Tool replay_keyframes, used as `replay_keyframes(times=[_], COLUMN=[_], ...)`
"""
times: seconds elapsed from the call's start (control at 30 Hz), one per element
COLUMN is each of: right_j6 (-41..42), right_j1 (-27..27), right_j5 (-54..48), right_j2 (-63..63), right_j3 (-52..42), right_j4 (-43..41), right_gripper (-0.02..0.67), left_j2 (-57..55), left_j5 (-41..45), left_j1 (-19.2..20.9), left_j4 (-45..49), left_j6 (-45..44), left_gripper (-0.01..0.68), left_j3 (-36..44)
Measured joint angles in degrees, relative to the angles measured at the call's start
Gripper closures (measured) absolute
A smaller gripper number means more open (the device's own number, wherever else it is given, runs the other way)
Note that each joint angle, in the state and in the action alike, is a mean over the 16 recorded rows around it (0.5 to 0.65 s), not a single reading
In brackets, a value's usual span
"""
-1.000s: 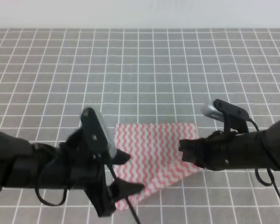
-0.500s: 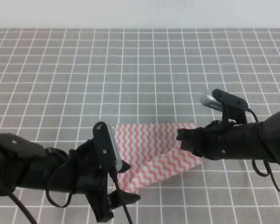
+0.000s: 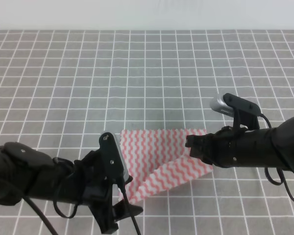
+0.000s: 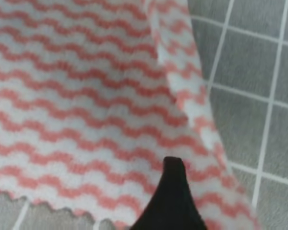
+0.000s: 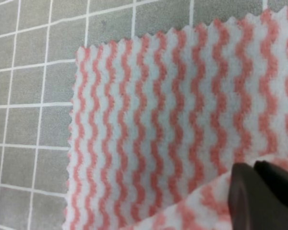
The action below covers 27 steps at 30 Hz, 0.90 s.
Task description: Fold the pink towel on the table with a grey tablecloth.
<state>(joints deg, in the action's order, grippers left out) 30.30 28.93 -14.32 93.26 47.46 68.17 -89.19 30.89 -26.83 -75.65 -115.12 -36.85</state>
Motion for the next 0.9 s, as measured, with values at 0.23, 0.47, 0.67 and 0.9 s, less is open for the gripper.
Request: replay_keyframes(times=[0.23, 0.47, 0.67, 0.9], right_j6=[0.0, 0.2, 0.4, 0.5], right_j1=[0.0, 0.0, 0.0, 0.0], right_j5=[0.0, -0.1, -0.1, -0.1], right_j2=[0.0, 0.0, 0.0, 0.1], right_j3=[0.0, 0.0, 0.0, 0.0], right_j4=[0.0, 0.0, -0.1, 0.0], right_gripper=[0.664, 0.664, 0.664, 0.664], left_j2=[-1.5, -2.2, -2.2, -2.2], left_j5=[-2.3, -4.3, -4.3, -3.3], left_j1=[0.0, 0.0, 0.0, 0.0], left_j4=[1.1, 1.5, 2.9, 5.3], left_j6=[0.1, 0.2, 0.3, 0.7], left_gripper=[0.181, 0.253, 0.317, 0.356], left_j3=[0.0, 0.0, 0.0, 0.0])
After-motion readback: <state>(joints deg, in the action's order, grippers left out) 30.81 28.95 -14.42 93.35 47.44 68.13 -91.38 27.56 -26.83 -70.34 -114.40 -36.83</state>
